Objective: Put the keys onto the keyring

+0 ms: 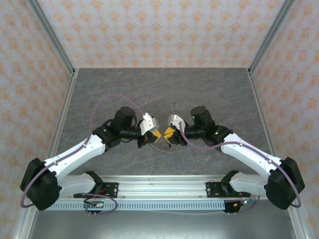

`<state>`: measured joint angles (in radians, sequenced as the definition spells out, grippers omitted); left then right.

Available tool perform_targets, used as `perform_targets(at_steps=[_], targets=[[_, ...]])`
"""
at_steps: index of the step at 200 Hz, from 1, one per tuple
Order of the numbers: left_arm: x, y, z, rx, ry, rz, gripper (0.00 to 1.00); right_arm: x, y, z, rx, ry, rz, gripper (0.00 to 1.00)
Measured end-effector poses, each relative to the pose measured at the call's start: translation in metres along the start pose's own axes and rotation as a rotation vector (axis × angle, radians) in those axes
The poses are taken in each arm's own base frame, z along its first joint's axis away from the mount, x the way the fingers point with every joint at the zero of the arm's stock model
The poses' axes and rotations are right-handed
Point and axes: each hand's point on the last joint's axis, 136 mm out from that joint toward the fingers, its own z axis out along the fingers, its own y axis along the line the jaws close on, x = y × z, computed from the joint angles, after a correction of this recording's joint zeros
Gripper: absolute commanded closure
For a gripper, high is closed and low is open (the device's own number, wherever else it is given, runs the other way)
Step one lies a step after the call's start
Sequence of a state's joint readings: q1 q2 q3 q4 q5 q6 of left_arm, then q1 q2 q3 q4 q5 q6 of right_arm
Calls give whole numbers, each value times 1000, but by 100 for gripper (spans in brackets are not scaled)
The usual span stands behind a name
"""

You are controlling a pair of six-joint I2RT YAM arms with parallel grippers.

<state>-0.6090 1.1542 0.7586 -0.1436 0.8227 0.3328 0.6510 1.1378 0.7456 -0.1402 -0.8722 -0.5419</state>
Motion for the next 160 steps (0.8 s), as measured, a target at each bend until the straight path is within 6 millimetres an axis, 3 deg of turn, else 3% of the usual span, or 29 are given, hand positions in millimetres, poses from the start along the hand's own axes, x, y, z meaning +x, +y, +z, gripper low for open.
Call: perform_targets(at_steps=[67, 160], targets=[[3, 0, 4, 2, 33, 15, 100, -11, -5, -22, 65, -35, -66, 79], [6, 1, 9, 25, 68, 18, 100, 3, 4, -9, -44, -10, -101, 81]])
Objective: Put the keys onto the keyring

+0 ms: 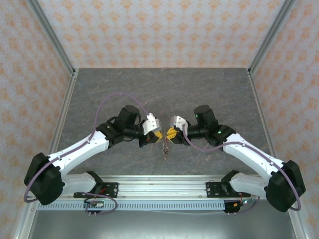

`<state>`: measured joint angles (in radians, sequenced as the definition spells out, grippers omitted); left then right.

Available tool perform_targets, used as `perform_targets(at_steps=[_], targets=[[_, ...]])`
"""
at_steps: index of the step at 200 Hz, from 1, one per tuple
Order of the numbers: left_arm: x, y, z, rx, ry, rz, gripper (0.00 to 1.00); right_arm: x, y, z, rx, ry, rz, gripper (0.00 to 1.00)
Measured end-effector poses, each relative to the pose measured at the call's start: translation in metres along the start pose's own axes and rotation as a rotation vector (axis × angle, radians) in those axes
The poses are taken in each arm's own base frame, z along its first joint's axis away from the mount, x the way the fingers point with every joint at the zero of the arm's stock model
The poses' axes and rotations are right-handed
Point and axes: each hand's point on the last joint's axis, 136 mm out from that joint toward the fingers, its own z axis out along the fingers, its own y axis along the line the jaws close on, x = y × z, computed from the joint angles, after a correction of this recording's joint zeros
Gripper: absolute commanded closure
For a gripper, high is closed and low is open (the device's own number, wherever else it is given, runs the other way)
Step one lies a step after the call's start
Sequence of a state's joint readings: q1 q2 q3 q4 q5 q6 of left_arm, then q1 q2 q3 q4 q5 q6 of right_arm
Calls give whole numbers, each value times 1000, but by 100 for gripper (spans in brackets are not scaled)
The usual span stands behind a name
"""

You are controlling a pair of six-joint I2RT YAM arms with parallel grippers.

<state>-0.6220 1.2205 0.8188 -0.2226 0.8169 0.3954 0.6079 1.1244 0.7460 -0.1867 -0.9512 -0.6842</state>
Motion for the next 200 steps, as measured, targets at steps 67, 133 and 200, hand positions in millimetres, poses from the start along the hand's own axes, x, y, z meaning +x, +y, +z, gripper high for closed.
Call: perform_targets(at_steps=[67, 133, 200], targets=[[1, -3, 2, 22, 5, -5, 100, 2, 1, 7, -30, -4, 5, 84], [1, -5, 2, 30, 7, -11, 100, 0, 1, 13, -33, -22, -12, 85], [-5, -8, -3, 23, -13, 4, 100, 13, 4, 16, -39, -5, 6, 84]])
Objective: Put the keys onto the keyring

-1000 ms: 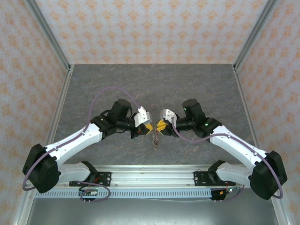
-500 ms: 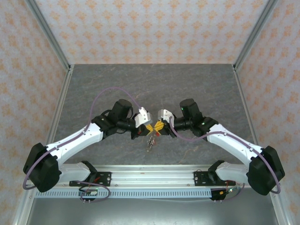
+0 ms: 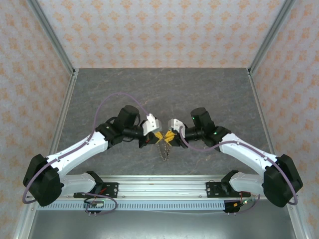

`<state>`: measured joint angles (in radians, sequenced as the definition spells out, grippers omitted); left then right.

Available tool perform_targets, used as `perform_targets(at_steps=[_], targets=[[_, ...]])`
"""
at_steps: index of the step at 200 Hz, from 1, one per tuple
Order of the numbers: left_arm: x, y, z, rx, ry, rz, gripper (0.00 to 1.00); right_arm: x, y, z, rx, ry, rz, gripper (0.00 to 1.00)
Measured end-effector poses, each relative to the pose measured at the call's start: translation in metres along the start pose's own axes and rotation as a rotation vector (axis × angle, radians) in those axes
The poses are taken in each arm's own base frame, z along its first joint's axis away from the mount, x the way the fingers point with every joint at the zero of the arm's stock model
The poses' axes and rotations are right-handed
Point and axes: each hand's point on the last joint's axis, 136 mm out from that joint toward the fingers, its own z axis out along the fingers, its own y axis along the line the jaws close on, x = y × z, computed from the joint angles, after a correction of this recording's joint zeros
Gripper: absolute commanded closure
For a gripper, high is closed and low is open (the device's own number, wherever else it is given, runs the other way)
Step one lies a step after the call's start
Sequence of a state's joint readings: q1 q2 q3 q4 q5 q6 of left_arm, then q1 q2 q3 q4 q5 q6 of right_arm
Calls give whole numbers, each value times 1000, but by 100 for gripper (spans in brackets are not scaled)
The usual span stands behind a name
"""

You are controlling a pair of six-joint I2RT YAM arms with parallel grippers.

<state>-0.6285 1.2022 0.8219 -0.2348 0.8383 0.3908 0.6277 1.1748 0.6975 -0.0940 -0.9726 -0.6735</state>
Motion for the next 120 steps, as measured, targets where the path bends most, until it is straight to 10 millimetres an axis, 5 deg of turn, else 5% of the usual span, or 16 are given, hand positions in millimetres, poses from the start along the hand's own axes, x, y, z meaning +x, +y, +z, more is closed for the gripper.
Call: perform_targets(at_steps=[48, 95, 120], targets=[[-1, 0, 0, -2, -5, 0, 100, -5, -3, 2, 14, -42, 15, 84], [1, 2, 1, -9, -6, -13, 100, -6, -2, 2, 7, -54, 36, 94], [2, 3, 1, -17, -4, -17, 90, -5, -1, 2, 2, -55, 48, 100]])
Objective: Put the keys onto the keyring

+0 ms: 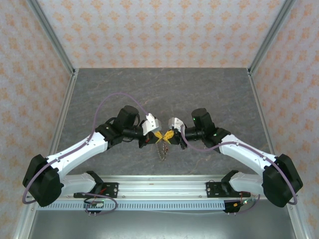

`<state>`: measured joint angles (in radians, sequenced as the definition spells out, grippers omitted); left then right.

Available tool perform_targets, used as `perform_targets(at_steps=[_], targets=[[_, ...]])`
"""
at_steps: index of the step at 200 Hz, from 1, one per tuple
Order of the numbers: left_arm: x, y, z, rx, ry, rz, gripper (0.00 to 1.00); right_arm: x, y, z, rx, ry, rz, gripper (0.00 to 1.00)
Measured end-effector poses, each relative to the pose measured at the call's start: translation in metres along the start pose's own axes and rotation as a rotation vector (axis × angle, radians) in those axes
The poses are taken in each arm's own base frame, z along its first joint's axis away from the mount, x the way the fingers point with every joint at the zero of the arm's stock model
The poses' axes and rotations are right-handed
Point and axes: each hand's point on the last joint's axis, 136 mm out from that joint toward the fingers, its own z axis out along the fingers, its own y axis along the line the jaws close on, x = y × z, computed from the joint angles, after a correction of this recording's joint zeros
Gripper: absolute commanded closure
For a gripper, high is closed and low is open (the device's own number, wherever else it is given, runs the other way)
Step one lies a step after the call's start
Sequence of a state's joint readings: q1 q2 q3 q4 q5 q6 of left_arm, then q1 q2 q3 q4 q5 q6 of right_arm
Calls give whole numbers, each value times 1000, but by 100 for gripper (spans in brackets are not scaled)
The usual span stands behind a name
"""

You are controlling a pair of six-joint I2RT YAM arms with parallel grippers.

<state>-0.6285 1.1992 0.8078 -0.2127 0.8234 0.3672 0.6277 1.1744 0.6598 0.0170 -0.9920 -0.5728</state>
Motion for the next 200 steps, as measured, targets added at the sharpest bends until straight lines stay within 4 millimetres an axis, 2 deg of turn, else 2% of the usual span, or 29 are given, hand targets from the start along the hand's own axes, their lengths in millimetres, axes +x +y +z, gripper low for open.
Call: perform_targets(at_steps=[21, 79, 156, 179, 189, 200], targets=[[0, 1, 0, -7, 2, 1, 86, 0, 1, 0, -2, 1, 3, 100], [3, 5, 7, -22, 45, 25, 83, 3, 0, -1, 15, 62, 18, 100], [5, 4, 9, -20, 81, 38, 83, 2, 2, -3, 15, 101, 17, 100], [6, 5, 12, -13, 93, 35, 93, 4, 1, -3, 24, 113, 23, 100], [7, 4, 12, -10, 95, 32, 100, 5, 0, -3, 32, 118, 23, 96], [7, 5, 12, -12, 96, 38, 100, 6, -2, -4, 41, 122, 22, 92]])
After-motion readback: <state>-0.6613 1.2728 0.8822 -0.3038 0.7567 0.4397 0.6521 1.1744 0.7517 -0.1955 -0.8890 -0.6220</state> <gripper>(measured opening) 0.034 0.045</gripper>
